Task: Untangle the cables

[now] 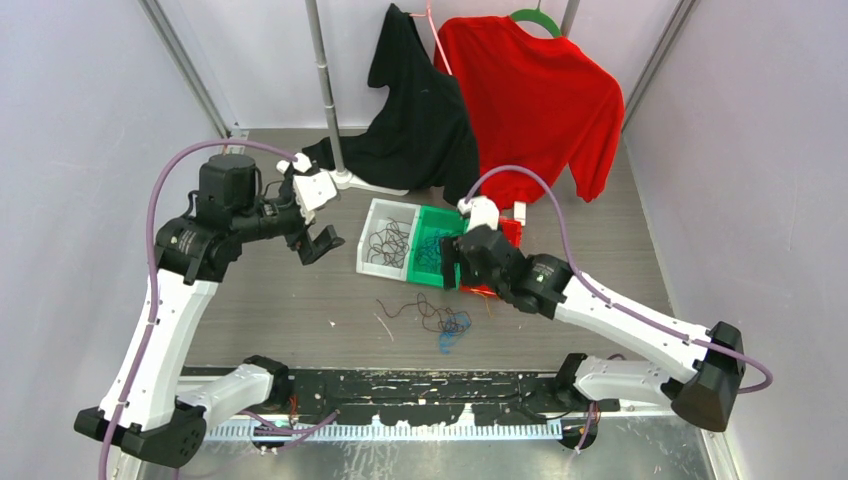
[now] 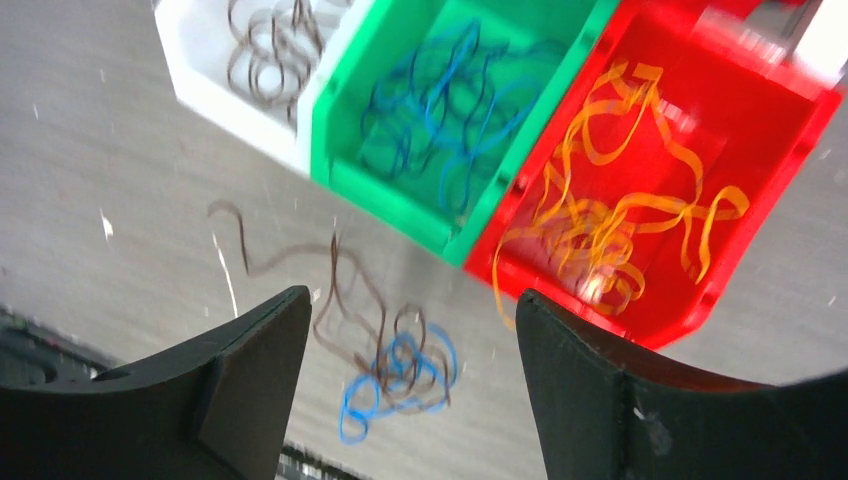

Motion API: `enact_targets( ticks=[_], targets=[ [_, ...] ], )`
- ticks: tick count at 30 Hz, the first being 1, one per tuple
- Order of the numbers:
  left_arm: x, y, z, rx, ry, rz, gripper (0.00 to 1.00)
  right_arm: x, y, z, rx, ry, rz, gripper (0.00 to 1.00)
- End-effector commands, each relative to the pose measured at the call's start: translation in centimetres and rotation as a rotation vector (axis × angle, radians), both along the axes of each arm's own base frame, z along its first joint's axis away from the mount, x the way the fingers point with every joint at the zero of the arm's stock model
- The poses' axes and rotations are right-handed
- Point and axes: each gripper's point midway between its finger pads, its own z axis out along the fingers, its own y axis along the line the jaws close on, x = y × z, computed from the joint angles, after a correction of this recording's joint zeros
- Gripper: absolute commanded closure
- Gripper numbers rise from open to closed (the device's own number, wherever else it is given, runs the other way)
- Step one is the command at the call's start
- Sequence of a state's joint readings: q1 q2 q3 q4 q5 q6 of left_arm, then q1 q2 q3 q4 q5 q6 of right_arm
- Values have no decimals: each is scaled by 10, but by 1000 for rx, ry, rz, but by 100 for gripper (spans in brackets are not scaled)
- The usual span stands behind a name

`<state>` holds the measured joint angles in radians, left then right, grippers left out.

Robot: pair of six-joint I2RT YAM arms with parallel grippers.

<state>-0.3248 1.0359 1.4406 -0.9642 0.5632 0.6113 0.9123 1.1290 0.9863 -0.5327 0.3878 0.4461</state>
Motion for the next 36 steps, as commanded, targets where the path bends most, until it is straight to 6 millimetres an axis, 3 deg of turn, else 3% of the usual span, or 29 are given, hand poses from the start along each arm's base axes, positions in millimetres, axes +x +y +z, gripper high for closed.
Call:
enact_targets(
  ticks=[1, 7, 9, 15, 18, 22, 27, 31, 33, 36],
  targets=[
    [0, 2, 12, -2, -29, 4, 7, -41, -5, -23, 24, 111, -5, 22],
    [0, 4, 11, 6, -32, 9, 7, -110, 24, -57, 81, 274, 161, 28],
    [0, 4, 11, 4, -33, 8, 6, -124, 33, -67, 78, 296, 190, 29],
    [-1, 3, 11, -5, -24, 10, 7, -133, 51, -113, -32, 374, 200, 35],
    [-3, 4, 13, 0, -33, 10, 7, -130, 51, -135, -99, 386, 189, 47],
    [-4, 5, 13, -4, -36, 12, 7, -124, 54, -150, -153, 375, 176, 54],
    [-6, 6, 15, -8, -39, 17, 7, -109, 57, -154, -196, 321, 146, 68],
    [-8, 6, 16, -12, -41, 19, 7, -109, 61, -157, -223, 324, 162, 83],
    [-9, 6, 19, -24, -36, 26, 7, -108, 66, -144, -205, 297, 201, 96],
    [-12, 4, 26, -63, -15, 45, 7, -104, 84, -93, -96, 221, 281, 99]
  ],
)
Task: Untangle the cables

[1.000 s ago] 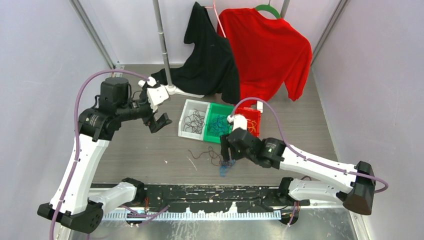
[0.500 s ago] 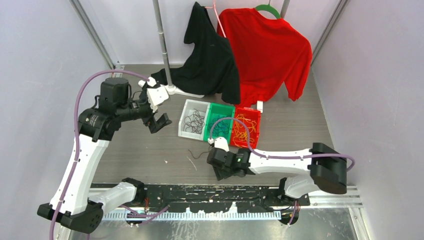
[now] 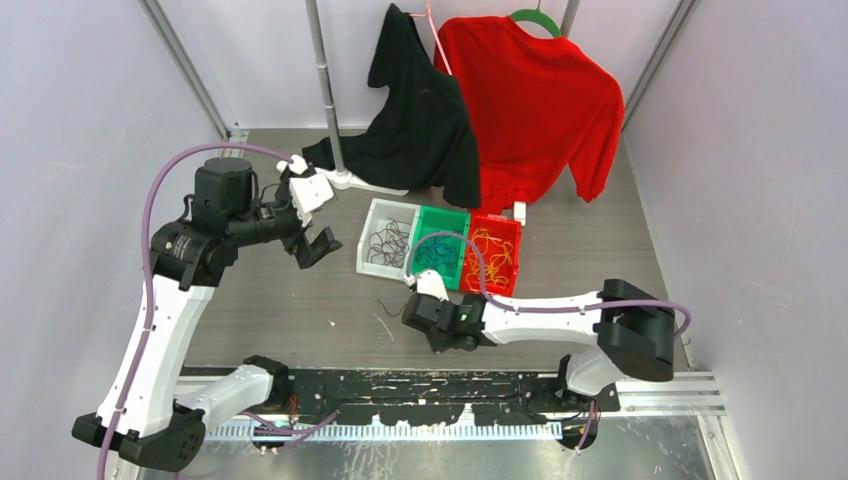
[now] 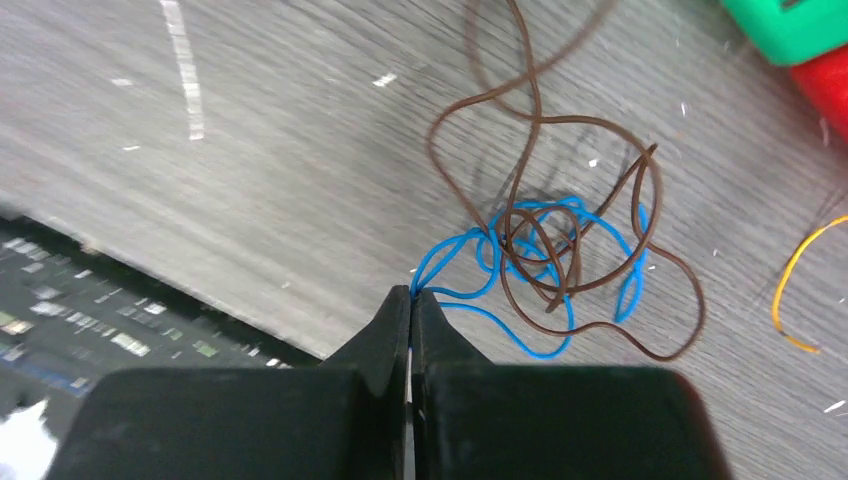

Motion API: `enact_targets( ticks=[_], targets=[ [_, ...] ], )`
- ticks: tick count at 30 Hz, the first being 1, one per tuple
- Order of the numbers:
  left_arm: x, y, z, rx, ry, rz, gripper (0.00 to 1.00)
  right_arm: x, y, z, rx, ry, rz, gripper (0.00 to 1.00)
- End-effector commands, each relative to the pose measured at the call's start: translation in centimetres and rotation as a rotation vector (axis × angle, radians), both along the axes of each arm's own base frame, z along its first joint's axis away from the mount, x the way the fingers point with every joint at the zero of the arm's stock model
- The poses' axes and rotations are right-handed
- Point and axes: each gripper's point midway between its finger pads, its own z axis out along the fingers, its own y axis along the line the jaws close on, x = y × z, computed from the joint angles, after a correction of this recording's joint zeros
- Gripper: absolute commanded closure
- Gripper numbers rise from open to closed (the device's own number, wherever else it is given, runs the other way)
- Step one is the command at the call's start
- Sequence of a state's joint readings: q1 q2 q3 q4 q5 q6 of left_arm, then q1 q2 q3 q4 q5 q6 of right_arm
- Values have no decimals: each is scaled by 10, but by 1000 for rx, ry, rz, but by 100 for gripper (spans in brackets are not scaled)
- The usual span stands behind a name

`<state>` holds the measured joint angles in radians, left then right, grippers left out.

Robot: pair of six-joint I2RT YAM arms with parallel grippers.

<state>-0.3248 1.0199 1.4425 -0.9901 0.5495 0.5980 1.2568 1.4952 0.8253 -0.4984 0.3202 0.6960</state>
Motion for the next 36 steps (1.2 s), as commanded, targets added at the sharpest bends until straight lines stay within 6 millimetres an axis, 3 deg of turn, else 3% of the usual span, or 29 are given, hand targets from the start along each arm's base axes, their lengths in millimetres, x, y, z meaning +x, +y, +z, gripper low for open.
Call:
enact_targets(
  ticks=[1, 4, 9, 12, 14, 16, 20, 27, 31, 33, 36],
  targets=[
    [-7, -1, 29, -84, -24, 36, 7, 7, 48, 94, 266, -96, 129, 99],
    [-14, -5, 37, -148, -12, 38, 7, 0, 73, 170, 467, -120, 249, 99],
    [-49, -14, 33, -186, 46, -86, 11, -2, 88, 279, 750, -178, 368, 99],
    [-75, -20, 28, -198, 93, -189, 12, 0, 93, 333, 901, -216, 439, 99],
    [-88, -23, 27, -213, 93, -248, 12, 1, 97, 356, 969, -228, 489, 99],
    [-97, -25, 28, -232, 78, -287, 12, 2, 105, 371, 1024, -217, 531, 99],
    [-96, -26, 30, -244, 37, -289, 19, 0, 118, 392, 1105, -197, 598, 99],
    [-82, -17, 31, -170, -129, -264, 32, -4, 134, 380, 1112, -114, 674, 99],
    [-97, -17, 16, -136, -97, -337, 44, -8, 138, 380, 1132, -79, 701, 99],
    [-109, -17, 5, -119, -27, -381, 45, -10, 139, 382, 1142, -67, 722, 99],
    [-111, -16, -3, -99, 13, -401, 44, -14, 140, 385, 1153, -57, 749, 99]
  ],
)
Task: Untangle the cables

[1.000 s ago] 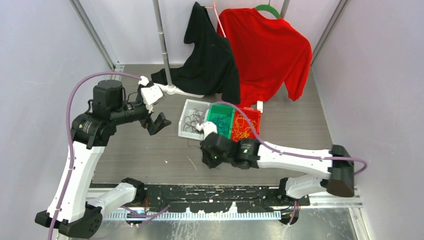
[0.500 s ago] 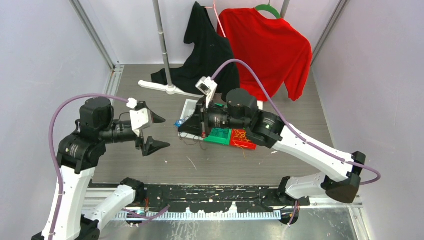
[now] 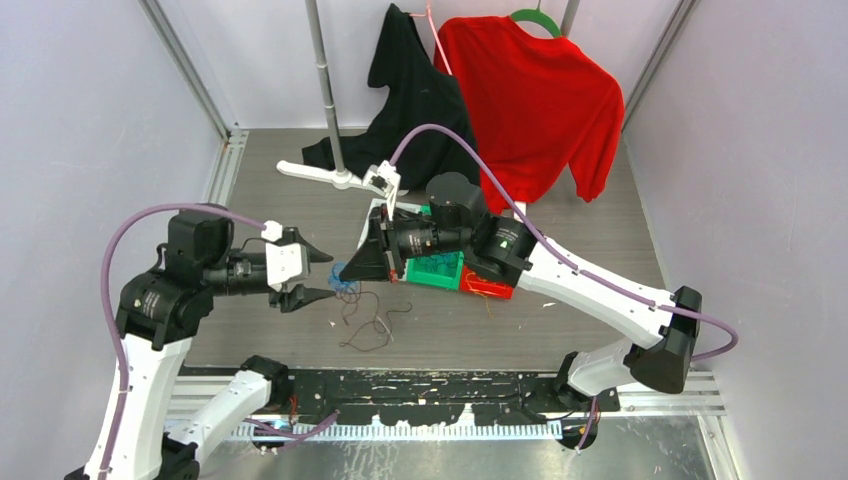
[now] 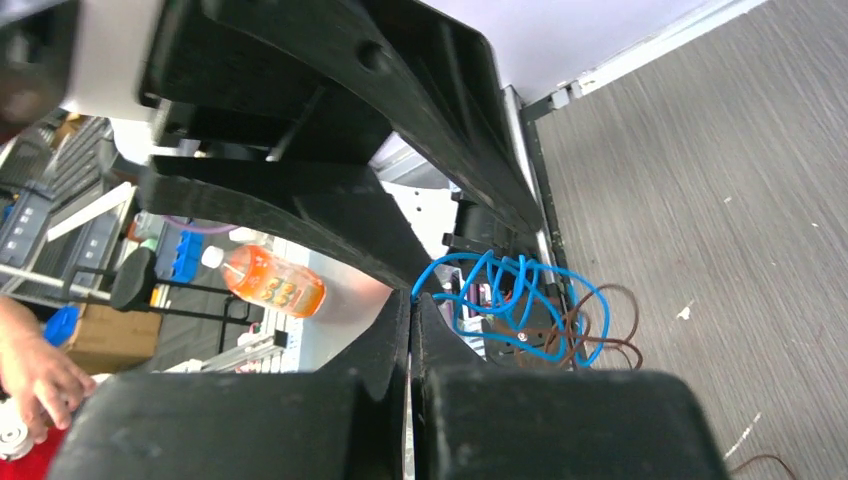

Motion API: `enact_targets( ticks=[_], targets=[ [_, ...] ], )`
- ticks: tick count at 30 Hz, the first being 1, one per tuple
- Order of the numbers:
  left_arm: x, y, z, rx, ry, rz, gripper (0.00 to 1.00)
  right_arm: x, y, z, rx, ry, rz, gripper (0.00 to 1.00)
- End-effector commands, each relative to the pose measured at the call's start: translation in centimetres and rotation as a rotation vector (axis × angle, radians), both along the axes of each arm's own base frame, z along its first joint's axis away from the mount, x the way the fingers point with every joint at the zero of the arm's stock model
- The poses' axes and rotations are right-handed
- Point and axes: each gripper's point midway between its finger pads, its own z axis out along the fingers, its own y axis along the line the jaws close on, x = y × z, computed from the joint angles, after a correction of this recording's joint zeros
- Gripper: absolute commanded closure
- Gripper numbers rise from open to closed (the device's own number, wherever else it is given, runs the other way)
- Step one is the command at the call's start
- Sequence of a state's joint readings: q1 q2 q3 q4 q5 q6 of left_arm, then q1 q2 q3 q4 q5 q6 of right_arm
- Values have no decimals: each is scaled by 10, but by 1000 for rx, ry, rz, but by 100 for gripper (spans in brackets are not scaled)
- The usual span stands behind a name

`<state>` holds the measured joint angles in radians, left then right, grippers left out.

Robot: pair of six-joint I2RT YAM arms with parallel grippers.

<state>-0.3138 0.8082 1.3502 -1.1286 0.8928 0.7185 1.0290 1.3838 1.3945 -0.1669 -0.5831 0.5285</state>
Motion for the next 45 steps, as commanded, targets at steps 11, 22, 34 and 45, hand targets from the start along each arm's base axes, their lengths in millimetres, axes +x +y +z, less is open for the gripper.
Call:
enact_targets(
  ticks=[11, 22, 34, 45],
  targets=[
    [12, -4, 9, -58, -58, 34, 99, -11, -4, 34, 109, -29, 101, 99],
    [14, -3, 39, -123, -1, 116, 100, 66, -46, 16, 90, -224, -370, 87],
    [19, -13, 70, -262, 114, 158, 100, 57, -64, 12, 198, -322, -427, 46],
    [15, -15, 103, -305, 53, 129, 100, 19, -9, -27, 226, -235, -203, 19]
  ],
)
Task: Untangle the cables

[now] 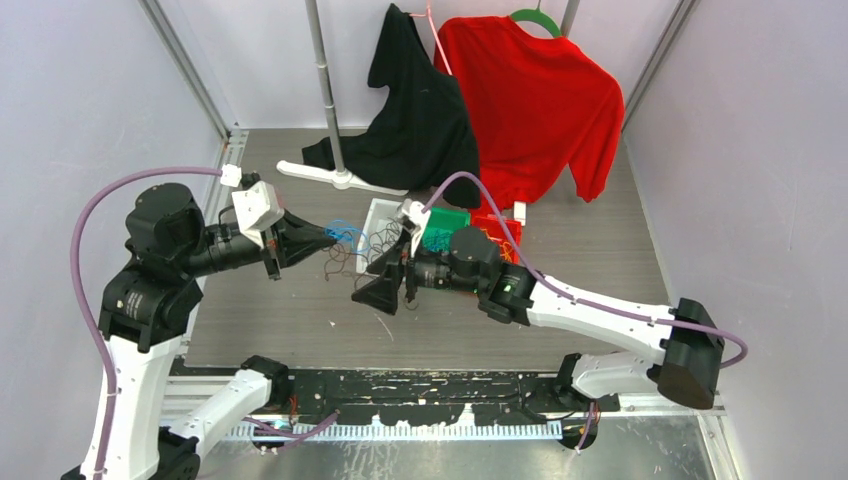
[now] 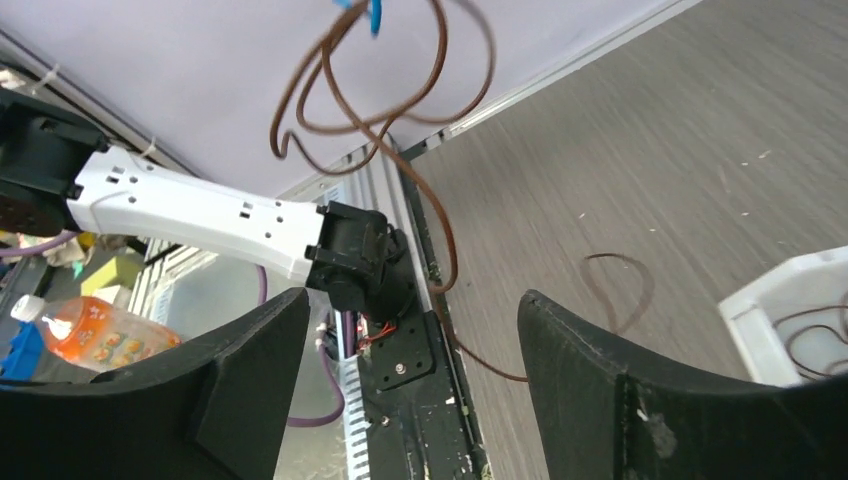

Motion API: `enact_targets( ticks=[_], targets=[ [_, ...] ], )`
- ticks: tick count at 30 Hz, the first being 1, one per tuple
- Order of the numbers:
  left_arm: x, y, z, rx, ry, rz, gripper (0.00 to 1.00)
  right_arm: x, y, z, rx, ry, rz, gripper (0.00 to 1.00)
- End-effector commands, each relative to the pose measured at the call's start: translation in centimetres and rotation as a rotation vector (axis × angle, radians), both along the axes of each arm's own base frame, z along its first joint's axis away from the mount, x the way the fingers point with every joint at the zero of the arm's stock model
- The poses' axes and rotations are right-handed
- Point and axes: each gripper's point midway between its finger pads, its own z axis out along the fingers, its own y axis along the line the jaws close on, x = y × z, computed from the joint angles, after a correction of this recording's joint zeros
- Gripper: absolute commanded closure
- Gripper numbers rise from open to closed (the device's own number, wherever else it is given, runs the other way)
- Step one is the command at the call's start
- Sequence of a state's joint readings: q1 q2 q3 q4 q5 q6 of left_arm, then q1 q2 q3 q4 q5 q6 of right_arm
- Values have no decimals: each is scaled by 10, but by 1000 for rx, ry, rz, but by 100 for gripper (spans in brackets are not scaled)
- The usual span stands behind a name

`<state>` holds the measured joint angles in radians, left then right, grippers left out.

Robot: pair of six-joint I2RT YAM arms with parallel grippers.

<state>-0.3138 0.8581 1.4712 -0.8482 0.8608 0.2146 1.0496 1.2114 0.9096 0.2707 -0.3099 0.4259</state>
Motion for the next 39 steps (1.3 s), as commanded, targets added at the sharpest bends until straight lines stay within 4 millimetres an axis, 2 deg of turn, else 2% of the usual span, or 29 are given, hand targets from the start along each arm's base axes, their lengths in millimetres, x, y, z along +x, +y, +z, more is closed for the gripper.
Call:
enact_targets(
  ticks=[1, 3, 7, 8, 9, 13, 19, 27, 31, 32, 39],
  targets=[
    [-5, -1, 29, -46, -81, -16, 100, -5, 16, 37, 107, -64, 29, 22],
    [-7, -1, 32, -50, -86, -16, 100, 3, 20, 34, 89, -60, -5, 37],
    [-8, 1, 38, -51, -112, -5, 100, 12, 17, 38, 141, -51, -69, 86],
    [-8, 2, 40, -49, -121, -2, 100, 12, 15, 37, 146, -51, -77, 94],
    [-8, 3, 42, -46, -136, 3, 100, 13, 11, 38, 155, -48, -90, 98],
    [6, 11, 54, -19, -234, 77, 100, 14, -1, 14, 116, -24, -133, 99],
    [34, 34, 93, 33, -475, 247, 100, 24, -19, -55, -73, 62, -240, 99],
    [38, 51, 134, 46, -650, 349, 100, 29, -35, -123, -301, 173, -324, 99],
    [41, 61, 163, 13, -748, 424, 100, 29, -39, -150, -437, 207, -354, 99],
    [44, 70, 180, -12, -797, 490, 100, 27, -39, -166, -504, 229, -366, 99],
    [45, 114, 240, -109, -992, 772, 100, 20, -39, -199, -633, 267, -388, 99]
  ],
)
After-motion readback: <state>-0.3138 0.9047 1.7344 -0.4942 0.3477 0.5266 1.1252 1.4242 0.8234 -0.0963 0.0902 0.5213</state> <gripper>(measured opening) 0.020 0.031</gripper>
